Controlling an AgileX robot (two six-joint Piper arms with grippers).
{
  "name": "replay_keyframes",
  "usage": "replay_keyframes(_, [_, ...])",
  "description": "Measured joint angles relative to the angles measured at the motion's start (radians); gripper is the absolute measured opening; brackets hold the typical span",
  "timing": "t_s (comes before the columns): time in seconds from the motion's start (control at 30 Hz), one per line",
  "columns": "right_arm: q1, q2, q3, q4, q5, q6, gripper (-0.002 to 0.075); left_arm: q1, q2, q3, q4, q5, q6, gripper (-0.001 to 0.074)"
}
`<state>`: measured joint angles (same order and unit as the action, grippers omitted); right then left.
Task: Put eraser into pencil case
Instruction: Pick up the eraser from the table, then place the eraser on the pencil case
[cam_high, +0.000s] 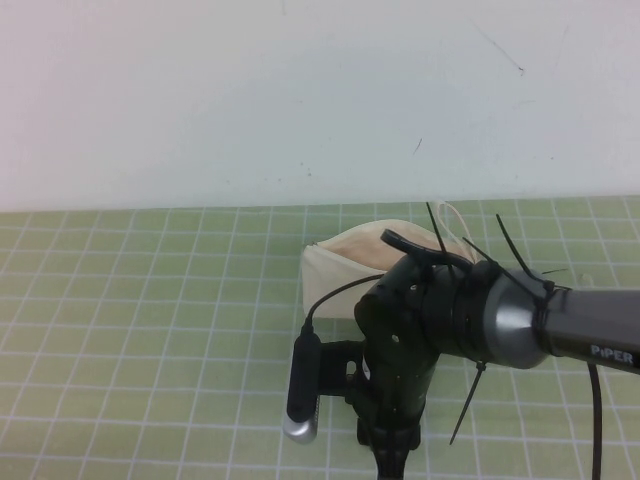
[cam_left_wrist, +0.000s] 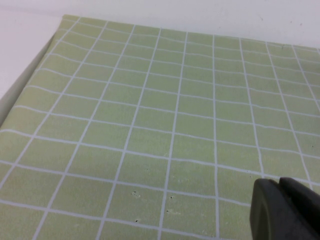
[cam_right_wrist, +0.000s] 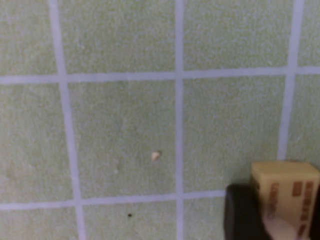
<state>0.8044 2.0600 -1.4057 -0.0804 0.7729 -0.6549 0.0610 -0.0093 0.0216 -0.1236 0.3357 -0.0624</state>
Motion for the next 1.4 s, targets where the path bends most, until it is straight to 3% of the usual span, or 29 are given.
replay_keyframes(0.13, [0.0,0.0,0.0,0.0,0.0,0.024,0.0207,0.0,0.0,0.0,0.0,0.0,0.0,-0.0003])
replay_keyframes(0.5, [-0.007,-0.115,-0.142,-0.055,0.097,0.229,0.0206,0.0,0.0,0.0,0.0,0.0,0.0,-0.0003])
replay_keyframes(0.73, [-0.121,-0.139,-0.338,-0.107,0.074,0.463,0.0206,0.0,0.0,0.0,0.0,0.0,0.0,-0.0003])
replay_keyframes(0.97, [-0.214,-0.052,-0.376,-0.12,-0.004,0.546,0.0206,0.0,0.0,0.0,0.0,0.0,0.0,-0.0003])
replay_keyframes(1.4, [-0.228,0.024,-0.377,-0.118,-0.047,0.557,0.0365,0.0,0.0,0.0,-0.002,0.0,0.0,-0.0003])
